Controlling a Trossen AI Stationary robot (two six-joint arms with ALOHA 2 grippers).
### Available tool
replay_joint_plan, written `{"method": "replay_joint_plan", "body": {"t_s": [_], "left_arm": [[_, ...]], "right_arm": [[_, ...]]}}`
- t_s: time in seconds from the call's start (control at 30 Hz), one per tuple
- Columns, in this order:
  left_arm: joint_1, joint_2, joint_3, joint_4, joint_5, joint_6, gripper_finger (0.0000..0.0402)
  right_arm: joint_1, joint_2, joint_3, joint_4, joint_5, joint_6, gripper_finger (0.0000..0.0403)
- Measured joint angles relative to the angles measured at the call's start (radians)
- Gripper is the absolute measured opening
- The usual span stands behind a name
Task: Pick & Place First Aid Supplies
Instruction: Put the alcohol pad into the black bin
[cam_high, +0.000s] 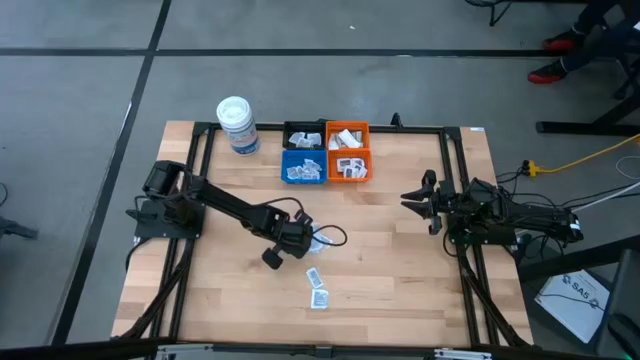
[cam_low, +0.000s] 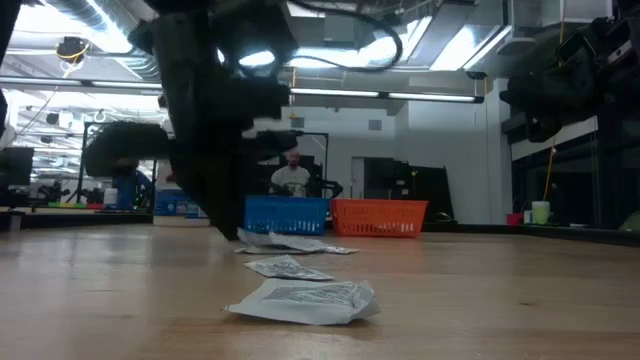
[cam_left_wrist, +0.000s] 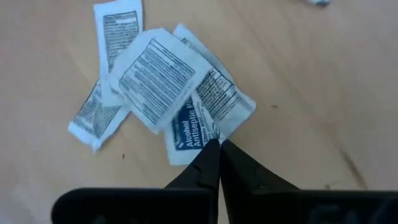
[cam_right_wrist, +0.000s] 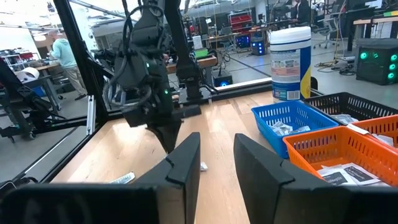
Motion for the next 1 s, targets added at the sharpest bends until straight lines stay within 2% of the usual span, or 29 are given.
{"method": "replay_joint_plan", "body": {"t_s": [0.37, 0.57, 0.67, 1.0], "left_arm": [[0.018, -0.161, 0.000, -0.080, 0.002, -0.096, 0.0002], [0.045, -0.218, 0.001, -0.080, -0.104, -0.107, 0.0003], [0.070, -0.238, 0.001, -0.077, -0.140, -0.107, 0.0002], [0.195, -0.284, 0.003, 0.011, -0.147, -0.186, 0.0002]], "right_arm": [[0.000, 0.000, 0.000, 0.000, 0.000, 0.000, 0.0100], [0.000, 0.000, 0.000, 0.000, 0.000, 0.000, 0.0100], [0.000, 0.000, 0.000, 0.000, 0.000, 0.000, 0.0100], [0.000, 0.000, 0.000, 0.000, 0.000, 0.000, 0.0100]]}}
